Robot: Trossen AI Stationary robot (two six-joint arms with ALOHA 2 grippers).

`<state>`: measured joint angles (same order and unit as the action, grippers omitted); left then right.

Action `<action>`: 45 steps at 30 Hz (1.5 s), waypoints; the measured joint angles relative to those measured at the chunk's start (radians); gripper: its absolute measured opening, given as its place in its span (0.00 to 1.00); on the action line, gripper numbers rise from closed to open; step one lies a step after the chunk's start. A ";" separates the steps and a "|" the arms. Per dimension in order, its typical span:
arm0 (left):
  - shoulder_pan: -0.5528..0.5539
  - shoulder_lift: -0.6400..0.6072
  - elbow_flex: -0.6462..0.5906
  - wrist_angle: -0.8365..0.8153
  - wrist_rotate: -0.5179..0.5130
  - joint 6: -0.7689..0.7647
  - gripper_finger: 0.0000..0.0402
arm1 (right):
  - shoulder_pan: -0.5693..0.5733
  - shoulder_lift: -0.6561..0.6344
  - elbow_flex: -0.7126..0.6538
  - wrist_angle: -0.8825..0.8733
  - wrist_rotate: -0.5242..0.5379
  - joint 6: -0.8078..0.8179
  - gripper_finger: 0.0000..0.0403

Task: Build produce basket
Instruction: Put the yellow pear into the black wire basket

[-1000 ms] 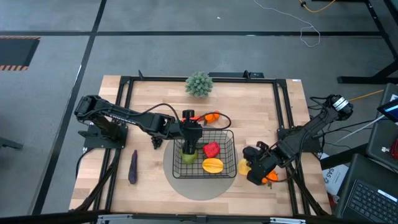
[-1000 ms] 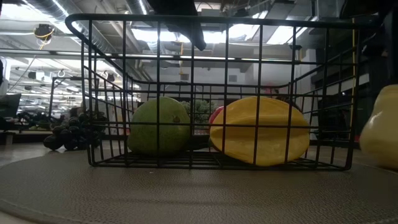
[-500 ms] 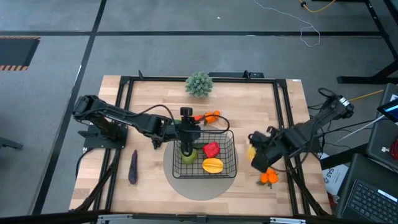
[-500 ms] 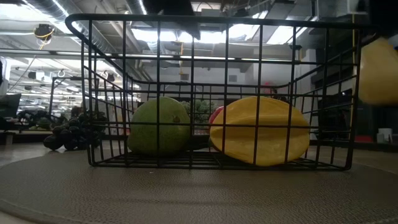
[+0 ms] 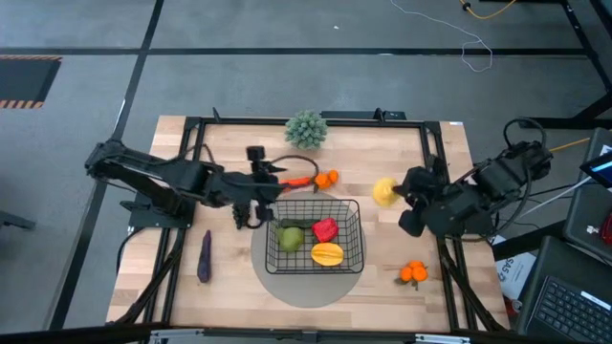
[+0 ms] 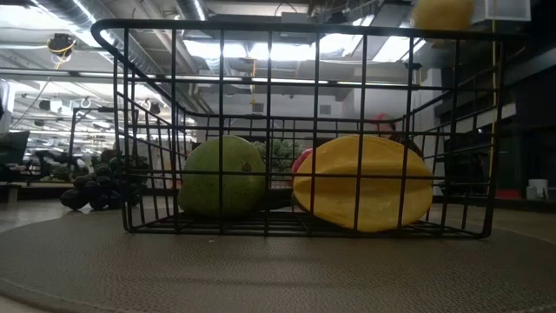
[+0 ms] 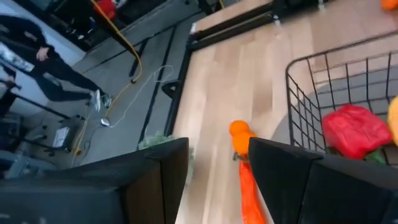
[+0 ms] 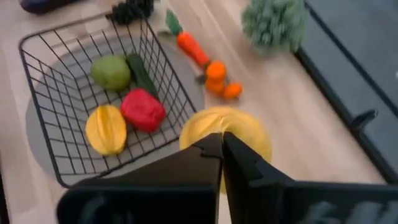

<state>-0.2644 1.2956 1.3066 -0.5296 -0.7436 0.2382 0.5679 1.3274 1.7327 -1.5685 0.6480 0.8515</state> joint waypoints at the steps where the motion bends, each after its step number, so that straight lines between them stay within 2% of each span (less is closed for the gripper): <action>1: -0.002 -0.014 0.000 -0.021 -0.002 -0.019 0.40 | -0.003 0.000 0.015 0.003 0.011 -0.026 0.00; 9: -0.019 -0.097 0.000 -0.251 -0.002 -0.191 0.40 | -0.040 0.000 0.100 0.144 0.040 -0.242 0.00; 16: -0.028 -0.102 0.000 -0.561 0.007 -0.600 0.40 | -0.068 0.000 0.115 0.352 0.002 -0.472 0.00; 19: -0.032 -0.088 0.000 -0.644 0.008 -0.715 0.40 | -0.086 0.000 0.115 0.401 -0.022 -0.545 0.00; 24: -0.042 -0.069 0.000 -0.667 0.035 -0.806 0.40 | -0.120 0.000 0.115 0.406 -0.022 -0.573 0.00; 28: -0.054 -0.059 -0.003 -0.654 0.054 -0.814 0.40 | -0.140 0.000 0.115 0.406 -0.023 -0.573 0.00; 33: -0.058 -0.054 -0.044 -0.629 0.058 -0.809 0.40 | -0.159 0.000 0.115 0.405 -0.074 -0.574 0.00; 36: -0.057 -0.052 -0.071 -0.628 0.062 -0.823 0.40 | -0.160 0.001 0.112 0.406 -0.076 -0.571 0.00; 45: -0.104 -0.044 -0.216 -0.515 0.083 -1.008 0.40 | -0.159 0.001 0.109 0.398 -0.077 -0.488 0.00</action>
<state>-0.3679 1.2514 1.0902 -1.0450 -0.6609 -0.7703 0.4087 1.3285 1.8420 -1.1709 0.5712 0.3639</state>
